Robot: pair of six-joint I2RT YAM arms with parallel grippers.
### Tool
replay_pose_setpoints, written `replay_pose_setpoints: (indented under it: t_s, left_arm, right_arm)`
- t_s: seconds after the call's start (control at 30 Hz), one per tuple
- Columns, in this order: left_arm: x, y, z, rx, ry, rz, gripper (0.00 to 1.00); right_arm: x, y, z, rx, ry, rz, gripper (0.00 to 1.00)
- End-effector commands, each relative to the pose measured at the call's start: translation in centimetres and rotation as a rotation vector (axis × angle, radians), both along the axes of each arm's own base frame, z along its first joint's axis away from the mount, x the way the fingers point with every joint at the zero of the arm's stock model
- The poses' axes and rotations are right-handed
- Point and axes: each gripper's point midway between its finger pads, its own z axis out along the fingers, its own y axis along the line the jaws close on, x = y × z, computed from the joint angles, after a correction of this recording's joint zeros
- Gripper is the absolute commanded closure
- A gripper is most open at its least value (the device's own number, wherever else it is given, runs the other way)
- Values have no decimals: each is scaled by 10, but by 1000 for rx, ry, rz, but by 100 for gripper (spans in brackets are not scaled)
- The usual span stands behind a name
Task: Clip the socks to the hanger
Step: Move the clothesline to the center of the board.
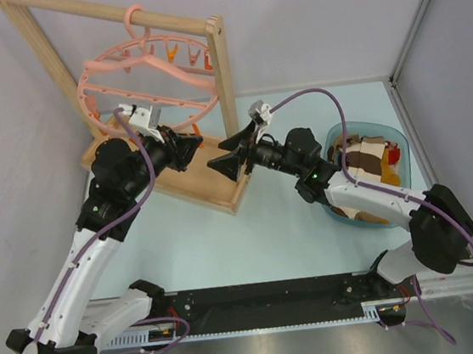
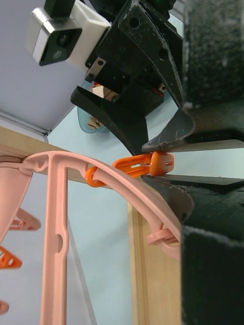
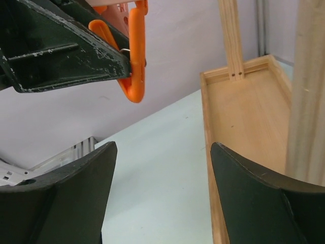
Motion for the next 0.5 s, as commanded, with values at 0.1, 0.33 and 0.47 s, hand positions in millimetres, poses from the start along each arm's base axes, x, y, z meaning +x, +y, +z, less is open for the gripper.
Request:
replay_pose_setpoints:
  t_s: [0.1,0.33,0.47]
  left_arm:
    - [-8,-20,-2,-36,-2,-121,95]
    - [-5,-24,-6,-40,10,-128,95]
    - [-6,-22,-4,-50,15,-120,95]
  right_arm:
    - [-16,15,54,127,-101,122,21]
    - [-11,20,60,148,-99,133,21]
    - [-8,24,61,158,-96,136,27]
